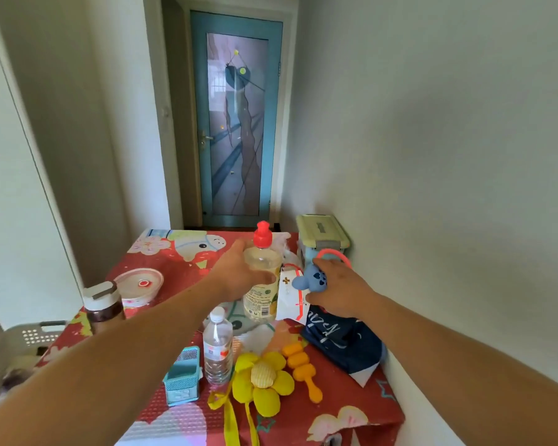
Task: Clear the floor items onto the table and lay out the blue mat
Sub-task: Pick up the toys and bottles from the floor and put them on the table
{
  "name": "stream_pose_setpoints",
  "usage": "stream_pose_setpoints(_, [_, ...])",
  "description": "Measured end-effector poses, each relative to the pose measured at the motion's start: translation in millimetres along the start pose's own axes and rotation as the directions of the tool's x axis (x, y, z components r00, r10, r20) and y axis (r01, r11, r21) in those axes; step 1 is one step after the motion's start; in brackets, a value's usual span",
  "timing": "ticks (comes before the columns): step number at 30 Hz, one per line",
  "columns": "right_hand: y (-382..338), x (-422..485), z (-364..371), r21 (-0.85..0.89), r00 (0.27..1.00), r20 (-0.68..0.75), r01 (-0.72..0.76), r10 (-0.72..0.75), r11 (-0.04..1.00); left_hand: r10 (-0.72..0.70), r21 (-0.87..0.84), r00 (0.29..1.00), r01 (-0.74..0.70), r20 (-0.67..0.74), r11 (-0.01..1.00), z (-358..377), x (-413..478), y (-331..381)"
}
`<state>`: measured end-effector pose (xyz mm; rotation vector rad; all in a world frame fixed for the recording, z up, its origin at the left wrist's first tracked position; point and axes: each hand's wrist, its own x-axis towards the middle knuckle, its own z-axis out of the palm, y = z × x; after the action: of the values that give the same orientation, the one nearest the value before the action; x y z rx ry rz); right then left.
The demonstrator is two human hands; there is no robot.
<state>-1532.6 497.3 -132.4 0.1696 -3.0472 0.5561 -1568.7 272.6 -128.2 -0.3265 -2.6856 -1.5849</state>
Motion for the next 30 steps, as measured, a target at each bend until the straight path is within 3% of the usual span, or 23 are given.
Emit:
stream_pose_setpoints(8, [51,68,29,0.017,0.992,0.108,0.066,-0.067,0.998,-0.089,-0.043,0.995,0.087,-0.040,0.995,48,55,-40])
stream_pose_setpoints(12, [77,93,59,0.043,0.980,0.147,0.130,-0.135,0.991,-0.141,-0.087,0.982,0.130,-0.129,0.988,76,72,-69])
stream_pose_setpoints(23, [113,112,163,0.056,0.958,0.283,0.029,-0.044,0.998,-0.273,-0.072,0.950,0.265,-0.149,0.961,134,92,-150])
stream_pose_setpoints(30, [124,109,216,-0.016,0.949,0.310,0.069,-0.061,0.997,-0.323,-0.114,0.932,0.307,-0.166,0.945,151,97,-185])
